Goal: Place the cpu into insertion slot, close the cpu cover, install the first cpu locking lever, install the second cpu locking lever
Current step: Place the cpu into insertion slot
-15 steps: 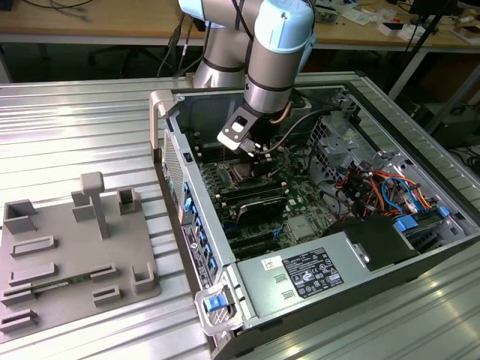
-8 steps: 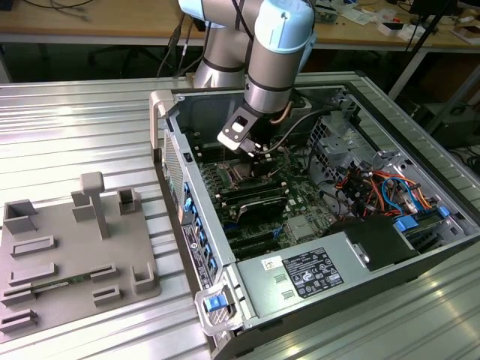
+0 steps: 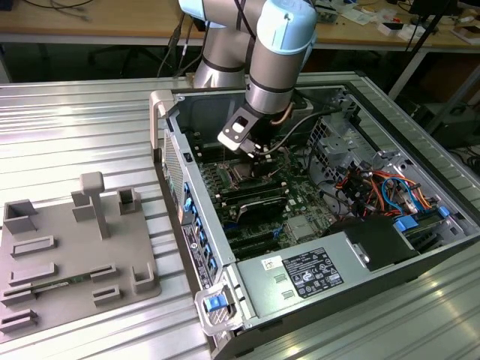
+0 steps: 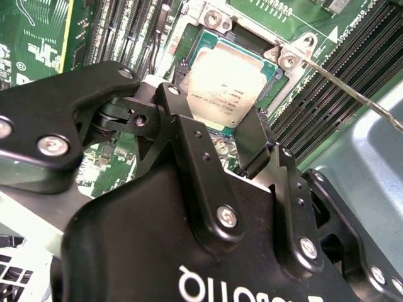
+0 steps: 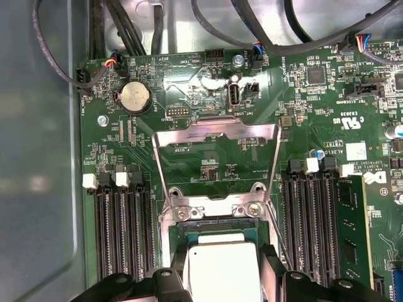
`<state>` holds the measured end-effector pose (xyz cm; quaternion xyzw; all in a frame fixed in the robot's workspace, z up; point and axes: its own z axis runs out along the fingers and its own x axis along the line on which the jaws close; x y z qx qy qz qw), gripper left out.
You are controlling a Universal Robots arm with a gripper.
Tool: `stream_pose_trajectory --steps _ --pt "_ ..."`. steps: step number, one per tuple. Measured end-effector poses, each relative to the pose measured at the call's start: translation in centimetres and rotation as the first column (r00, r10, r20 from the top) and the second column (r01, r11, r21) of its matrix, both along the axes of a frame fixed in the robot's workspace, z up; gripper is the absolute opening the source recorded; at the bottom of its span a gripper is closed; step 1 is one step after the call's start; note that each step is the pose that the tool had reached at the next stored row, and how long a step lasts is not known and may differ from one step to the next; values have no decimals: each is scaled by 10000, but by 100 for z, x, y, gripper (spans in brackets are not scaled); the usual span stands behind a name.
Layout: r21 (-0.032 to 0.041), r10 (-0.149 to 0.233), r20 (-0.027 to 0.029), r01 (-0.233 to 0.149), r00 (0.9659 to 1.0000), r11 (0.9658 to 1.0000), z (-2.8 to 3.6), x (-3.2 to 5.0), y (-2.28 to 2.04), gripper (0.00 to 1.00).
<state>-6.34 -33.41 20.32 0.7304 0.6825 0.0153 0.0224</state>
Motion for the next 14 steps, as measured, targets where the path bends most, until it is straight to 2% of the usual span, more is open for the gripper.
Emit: stream_pose_trajectory --steps 3,14 --pt "3 -238 -1 238 9997 9997 -1 6 0 54" --pt "2 -250 -2 250 9997 9997 0 10 0 56"
